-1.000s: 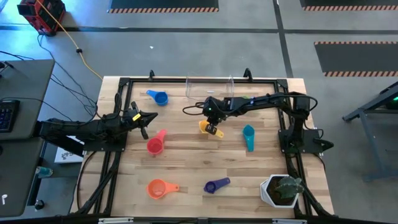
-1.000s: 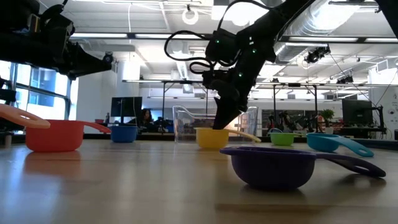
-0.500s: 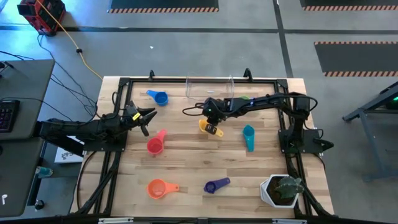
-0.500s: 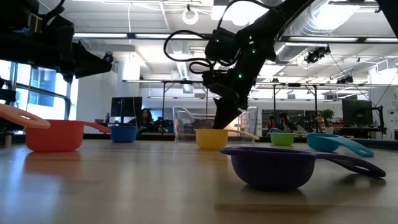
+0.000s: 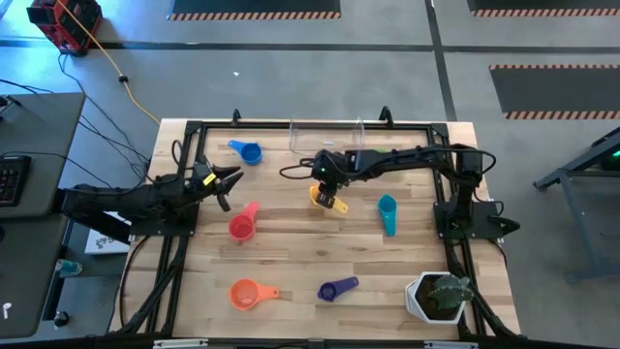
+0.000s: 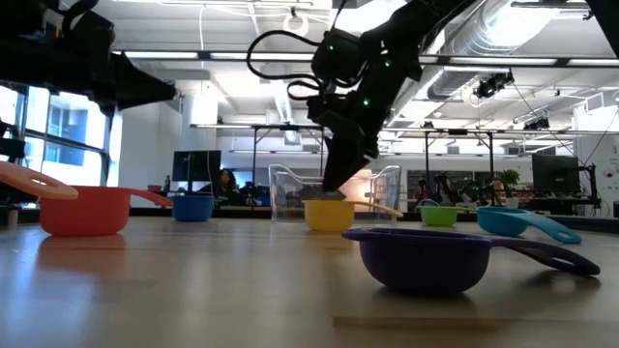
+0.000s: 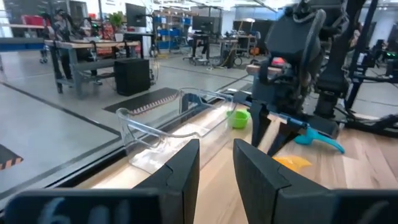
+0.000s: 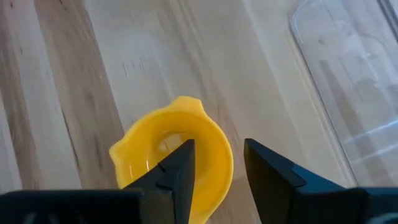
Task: Nest measuring cups in basket
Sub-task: Stack the red measuring cup into the orange measuring cup
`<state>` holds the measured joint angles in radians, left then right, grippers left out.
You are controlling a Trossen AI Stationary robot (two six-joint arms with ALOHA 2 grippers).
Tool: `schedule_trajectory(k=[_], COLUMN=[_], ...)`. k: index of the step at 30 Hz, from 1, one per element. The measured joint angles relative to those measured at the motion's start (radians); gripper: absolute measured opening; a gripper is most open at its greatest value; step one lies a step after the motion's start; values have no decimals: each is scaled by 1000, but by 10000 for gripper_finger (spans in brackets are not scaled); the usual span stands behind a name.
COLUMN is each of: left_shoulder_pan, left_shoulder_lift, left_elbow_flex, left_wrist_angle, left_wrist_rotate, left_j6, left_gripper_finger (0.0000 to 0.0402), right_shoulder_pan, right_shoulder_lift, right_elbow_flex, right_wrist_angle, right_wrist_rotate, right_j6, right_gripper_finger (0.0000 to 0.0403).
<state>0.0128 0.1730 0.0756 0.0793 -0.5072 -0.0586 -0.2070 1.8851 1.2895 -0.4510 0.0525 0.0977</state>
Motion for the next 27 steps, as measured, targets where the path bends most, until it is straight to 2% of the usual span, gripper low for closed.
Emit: schedule_trajectory(k=[5,13,17,22,27], left_shoulder_pan=[0,0,0,-1,0], left_shoulder_lift=[0,46,118,252,397], left_elbow_flex=[82,271,357,476,594], left_wrist_angle=[-173,-534,-617,-671,-863], left_wrist_rotate=[5,1,58,209,237], left_j6=[-78,-308,-416,-501,-565], left_gripper_finger=[90,90,90,90,90], right_shoulder_pan=[0,0,0,9,41], right_shoulder_lift=[0,0,0,0,0], right_elbow_flex=[33,74,91,111,118], right_wrist_angle=[-32,-60,-72,-87,-86], right_wrist_rotate=[-1,-55,-112,-138,-140], right_j6=[-1,-1,30,72,112], right_gripper_finger=[129,129,129,129,129])
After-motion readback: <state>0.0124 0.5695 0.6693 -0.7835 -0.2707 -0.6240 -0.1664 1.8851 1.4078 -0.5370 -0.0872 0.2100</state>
